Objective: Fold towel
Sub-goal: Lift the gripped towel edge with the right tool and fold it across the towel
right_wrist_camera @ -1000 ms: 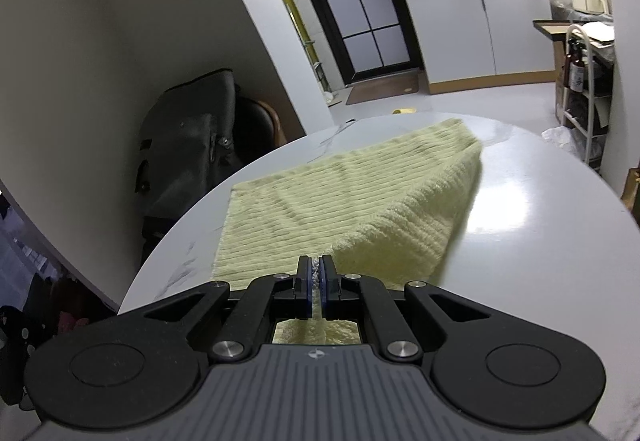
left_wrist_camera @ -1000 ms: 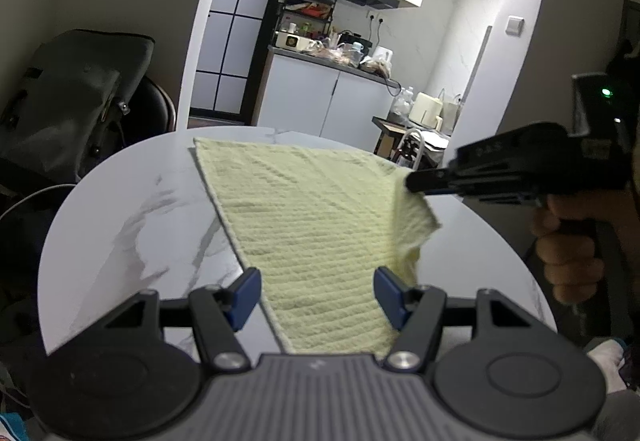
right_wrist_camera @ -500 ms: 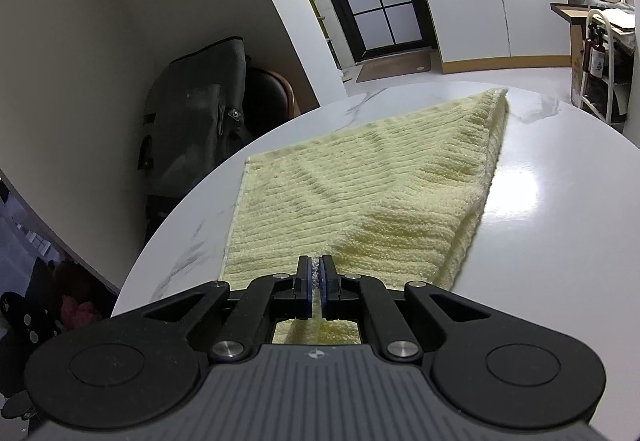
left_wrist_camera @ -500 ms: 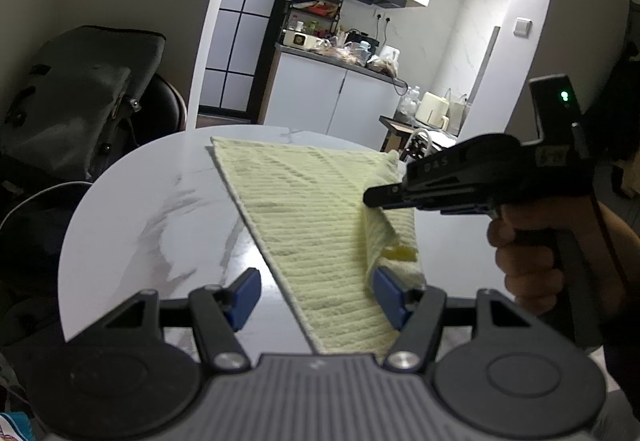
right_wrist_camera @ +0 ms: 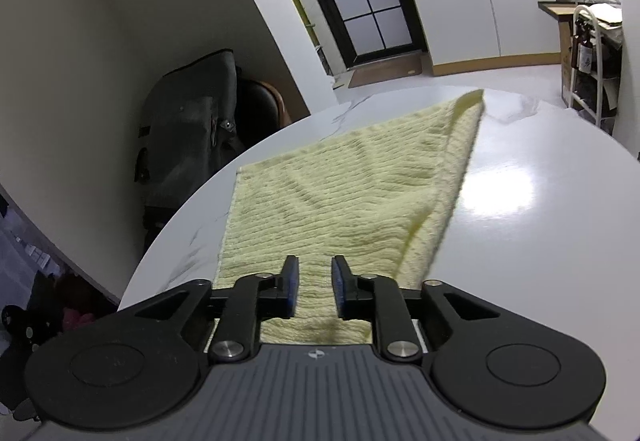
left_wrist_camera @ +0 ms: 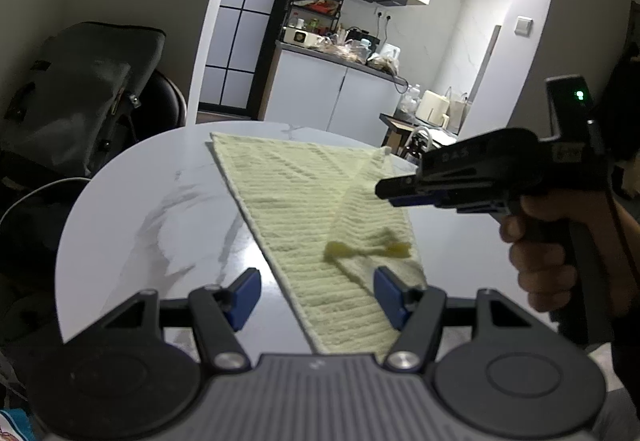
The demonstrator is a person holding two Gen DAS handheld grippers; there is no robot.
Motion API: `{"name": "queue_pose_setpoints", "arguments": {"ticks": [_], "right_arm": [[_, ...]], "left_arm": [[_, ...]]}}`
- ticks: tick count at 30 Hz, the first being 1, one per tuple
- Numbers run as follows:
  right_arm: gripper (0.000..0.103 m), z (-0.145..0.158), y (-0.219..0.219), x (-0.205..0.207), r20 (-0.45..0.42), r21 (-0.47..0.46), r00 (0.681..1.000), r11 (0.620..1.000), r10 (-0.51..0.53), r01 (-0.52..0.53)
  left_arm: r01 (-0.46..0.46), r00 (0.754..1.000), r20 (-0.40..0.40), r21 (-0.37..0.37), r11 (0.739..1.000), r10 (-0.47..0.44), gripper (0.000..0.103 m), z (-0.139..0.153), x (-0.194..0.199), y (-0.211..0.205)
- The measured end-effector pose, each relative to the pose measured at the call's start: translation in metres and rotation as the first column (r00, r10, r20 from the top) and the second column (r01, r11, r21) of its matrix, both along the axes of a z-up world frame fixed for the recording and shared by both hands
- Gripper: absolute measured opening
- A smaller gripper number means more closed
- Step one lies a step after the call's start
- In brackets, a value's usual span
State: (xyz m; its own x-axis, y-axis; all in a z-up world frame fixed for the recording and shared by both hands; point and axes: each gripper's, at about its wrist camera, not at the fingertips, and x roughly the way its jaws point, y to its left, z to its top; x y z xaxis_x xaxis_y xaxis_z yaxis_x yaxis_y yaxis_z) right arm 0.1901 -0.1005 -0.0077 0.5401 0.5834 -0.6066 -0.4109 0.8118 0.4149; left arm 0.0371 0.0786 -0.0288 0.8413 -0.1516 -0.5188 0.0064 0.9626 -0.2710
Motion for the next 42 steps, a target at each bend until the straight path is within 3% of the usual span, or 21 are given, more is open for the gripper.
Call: {"name": "queue_pose_setpoints", "arguments": {"ticks": [15, 19, 21, 32, 42], "right_arm": [[0.025, -0.026, -0.009, 0.004, -0.091, -0.039, 0.996, 0.999, -0.024, 0.020], [0.023, -0.026, -0.009, 0.003, -0.086, -0.046, 0.996, 0.999, -0.024, 0.020], [0.006, -0.022, -0.009, 0.001, -0.061, -0.049, 0.998, 0.999, -0.022, 0.019], [0.005, -0.004, -0.005, -0.002, -0.011, -0.023, 1.000, 1.000, -0.011, 0.011], [0.005, -0.007, -0.004, 0.000, -0.029, -0.025, 0.999, 1.000, -0.018, 0.017]], "left_arm": [[0.002, 1.000, -0.001, 0.019, 1.000, -0.002, 0.066, 0.001, -0.005, -0.004], [0.001, 1.000, -0.001, 0.013, 1.000, -0.001, 0.066, 0.000, -0.004, -0.004], [0.004, 1.000, -0.002, 0.012, 1.000, -0.004, 0.066, -0.001, -0.004, -0.004], [0.008, 1.000, 0.005, -0.005, 1.000, -0.008, 0.066, 0.000, -0.005, -0.001], [0.010, 1.000, 0.006, -0.007, 1.000, -0.010, 0.066, 0.000, -0.004, -0.001]]}}
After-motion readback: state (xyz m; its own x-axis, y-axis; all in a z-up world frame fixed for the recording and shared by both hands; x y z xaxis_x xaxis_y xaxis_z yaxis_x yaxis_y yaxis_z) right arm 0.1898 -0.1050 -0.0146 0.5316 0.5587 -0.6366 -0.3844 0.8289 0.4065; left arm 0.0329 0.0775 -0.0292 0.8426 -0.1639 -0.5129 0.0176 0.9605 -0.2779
